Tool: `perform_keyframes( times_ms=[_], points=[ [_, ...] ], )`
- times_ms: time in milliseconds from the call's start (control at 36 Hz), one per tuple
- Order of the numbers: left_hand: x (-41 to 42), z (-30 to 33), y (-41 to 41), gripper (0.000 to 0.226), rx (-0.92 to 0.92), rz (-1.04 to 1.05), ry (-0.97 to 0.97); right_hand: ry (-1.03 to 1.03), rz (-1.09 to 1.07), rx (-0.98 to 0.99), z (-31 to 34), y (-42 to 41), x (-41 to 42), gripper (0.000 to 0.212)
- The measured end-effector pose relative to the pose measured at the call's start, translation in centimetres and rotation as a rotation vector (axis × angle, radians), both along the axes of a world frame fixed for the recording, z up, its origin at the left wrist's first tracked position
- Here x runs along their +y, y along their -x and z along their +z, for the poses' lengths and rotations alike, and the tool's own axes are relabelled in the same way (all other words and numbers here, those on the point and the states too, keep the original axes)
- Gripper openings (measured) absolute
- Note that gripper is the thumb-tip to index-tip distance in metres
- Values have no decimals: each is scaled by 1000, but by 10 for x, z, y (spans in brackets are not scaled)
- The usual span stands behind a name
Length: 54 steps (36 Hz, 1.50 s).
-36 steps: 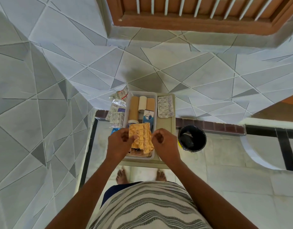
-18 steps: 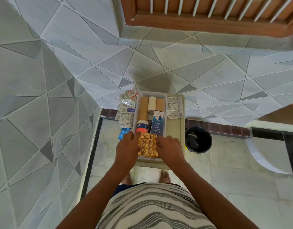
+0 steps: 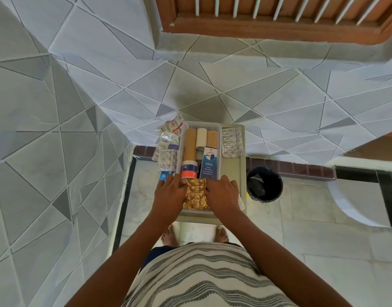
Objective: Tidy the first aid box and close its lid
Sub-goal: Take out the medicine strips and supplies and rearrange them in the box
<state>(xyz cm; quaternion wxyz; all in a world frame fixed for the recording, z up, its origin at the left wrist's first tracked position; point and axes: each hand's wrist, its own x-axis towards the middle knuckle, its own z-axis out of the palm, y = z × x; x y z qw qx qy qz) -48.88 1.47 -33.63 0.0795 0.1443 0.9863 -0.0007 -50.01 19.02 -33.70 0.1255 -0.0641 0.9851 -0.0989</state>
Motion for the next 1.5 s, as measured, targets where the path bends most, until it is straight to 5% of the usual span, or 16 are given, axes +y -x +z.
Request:
perform_keyframes(
  times_ms=[111,250,611,722,889,1083,1222,1500],
  points=[
    [0,-5,-1,52,-7,1,1,-87,30,4,0,0,-4,21],
    [-2,-3,-3,51,43,-25,-23,-31,136,204,-8,-11,2,59],
    [-5,-3,6,48,-41,-57,-28,-1,211,196,-20,-15,8,37],
    [-18,-3,-1,28,34,44,-280,207,89,279,-18,-25,22,35],
    [-38,2,-13,14,208,524,-786,338,-308,354,-31,-43,53,27],
    [-61,-37,11,41,-27,766,-637,136,-504,-7,-52,-49,67,69],
    [-59,-52,26,57,-112,748,-539,206,-576,-16,-60,-45,61,67],
    [-57,-52,31,40,-61,740,-500,229,-701,-64,-62,-34,63,62]
  ],
)
